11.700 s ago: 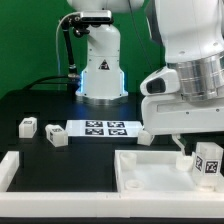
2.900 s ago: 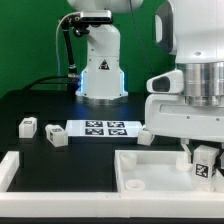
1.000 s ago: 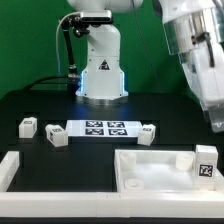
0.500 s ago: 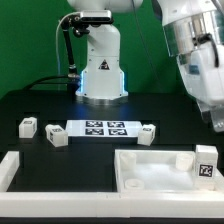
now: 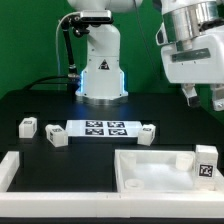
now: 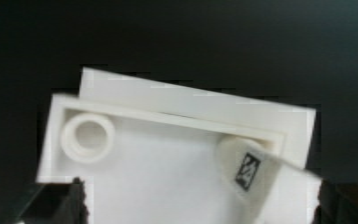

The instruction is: Assemble square table

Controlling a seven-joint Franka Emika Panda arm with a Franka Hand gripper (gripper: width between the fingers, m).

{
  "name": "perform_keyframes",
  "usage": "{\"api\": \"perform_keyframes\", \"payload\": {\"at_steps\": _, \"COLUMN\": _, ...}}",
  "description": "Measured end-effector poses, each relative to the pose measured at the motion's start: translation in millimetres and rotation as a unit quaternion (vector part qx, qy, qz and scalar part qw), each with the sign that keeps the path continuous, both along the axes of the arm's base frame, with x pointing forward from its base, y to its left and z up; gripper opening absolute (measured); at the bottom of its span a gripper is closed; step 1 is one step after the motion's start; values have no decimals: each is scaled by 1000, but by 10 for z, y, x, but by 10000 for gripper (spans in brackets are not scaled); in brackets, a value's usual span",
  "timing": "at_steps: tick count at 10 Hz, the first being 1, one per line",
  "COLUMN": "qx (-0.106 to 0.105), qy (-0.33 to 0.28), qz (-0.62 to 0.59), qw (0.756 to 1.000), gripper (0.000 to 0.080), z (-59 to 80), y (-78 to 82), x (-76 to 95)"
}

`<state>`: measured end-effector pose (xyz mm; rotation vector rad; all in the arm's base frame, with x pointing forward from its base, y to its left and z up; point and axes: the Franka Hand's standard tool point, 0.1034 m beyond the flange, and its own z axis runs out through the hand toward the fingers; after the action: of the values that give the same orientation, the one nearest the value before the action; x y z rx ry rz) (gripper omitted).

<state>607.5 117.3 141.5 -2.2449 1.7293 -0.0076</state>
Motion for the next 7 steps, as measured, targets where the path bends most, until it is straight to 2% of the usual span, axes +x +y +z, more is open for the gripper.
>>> {"api": "perform_keyframes", "payload": {"at_steps": 3, "qx": -16, "qy": -19, "qz": 79, "qw": 997, "gripper": 648, "z": -22, "y": -10, "x": -10}}
{"api": "perform_keyframes", "payload": {"at_steps": 4, "qx": -42, "qy": -46, "qz": 143, "qw": 988, "gripper": 648, "z": -146, "y": -25, "x": -74}}
{"api": "perform_keyframes", "payload": {"at_steps": 5, "qx": -57, "qy": -50, "qz": 211, "qw": 975, "gripper": 648, "z": -274, "y": -66, "x": -227}}
{"api": "perform_keyframes", "payload": {"at_steps": 7, "qx": -93, "qy": -54, "qz": 350, "qw": 931, "gripper": 648, "z": -598, "y": -334, "x": -641}}
